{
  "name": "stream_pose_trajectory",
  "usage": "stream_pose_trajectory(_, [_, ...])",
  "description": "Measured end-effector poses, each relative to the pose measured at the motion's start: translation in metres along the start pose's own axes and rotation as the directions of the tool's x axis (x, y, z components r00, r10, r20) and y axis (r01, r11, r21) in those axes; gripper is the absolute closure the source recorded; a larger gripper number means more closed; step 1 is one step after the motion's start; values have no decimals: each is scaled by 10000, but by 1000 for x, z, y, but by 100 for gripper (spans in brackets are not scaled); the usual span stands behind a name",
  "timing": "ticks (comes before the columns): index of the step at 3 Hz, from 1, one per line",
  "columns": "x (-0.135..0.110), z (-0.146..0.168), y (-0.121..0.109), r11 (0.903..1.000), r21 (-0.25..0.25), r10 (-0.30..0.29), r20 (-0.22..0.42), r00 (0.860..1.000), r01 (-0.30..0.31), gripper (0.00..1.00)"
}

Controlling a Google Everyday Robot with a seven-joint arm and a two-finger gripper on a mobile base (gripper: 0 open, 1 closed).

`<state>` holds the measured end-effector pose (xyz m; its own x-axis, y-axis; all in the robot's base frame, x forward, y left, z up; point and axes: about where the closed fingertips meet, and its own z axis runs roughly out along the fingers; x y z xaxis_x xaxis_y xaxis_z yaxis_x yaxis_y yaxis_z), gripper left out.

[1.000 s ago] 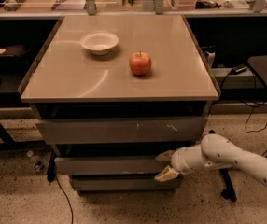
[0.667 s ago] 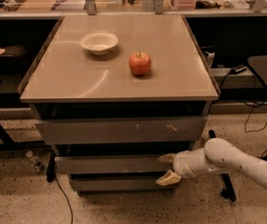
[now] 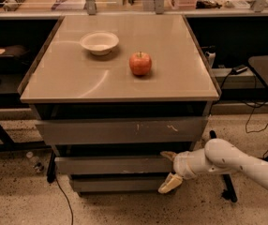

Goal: Close middle drawer

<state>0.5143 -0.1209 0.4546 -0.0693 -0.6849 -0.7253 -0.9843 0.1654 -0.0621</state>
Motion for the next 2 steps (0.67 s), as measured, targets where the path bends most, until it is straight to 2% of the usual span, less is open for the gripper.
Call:
stream_pose_trajectory(1, [7, 11, -10, 10000, -46, 36, -120, 9999, -37, 0])
stream_pose_trajectory(2, [22, 21, -22, 9993, -28, 372, -133, 9992, -373, 18])
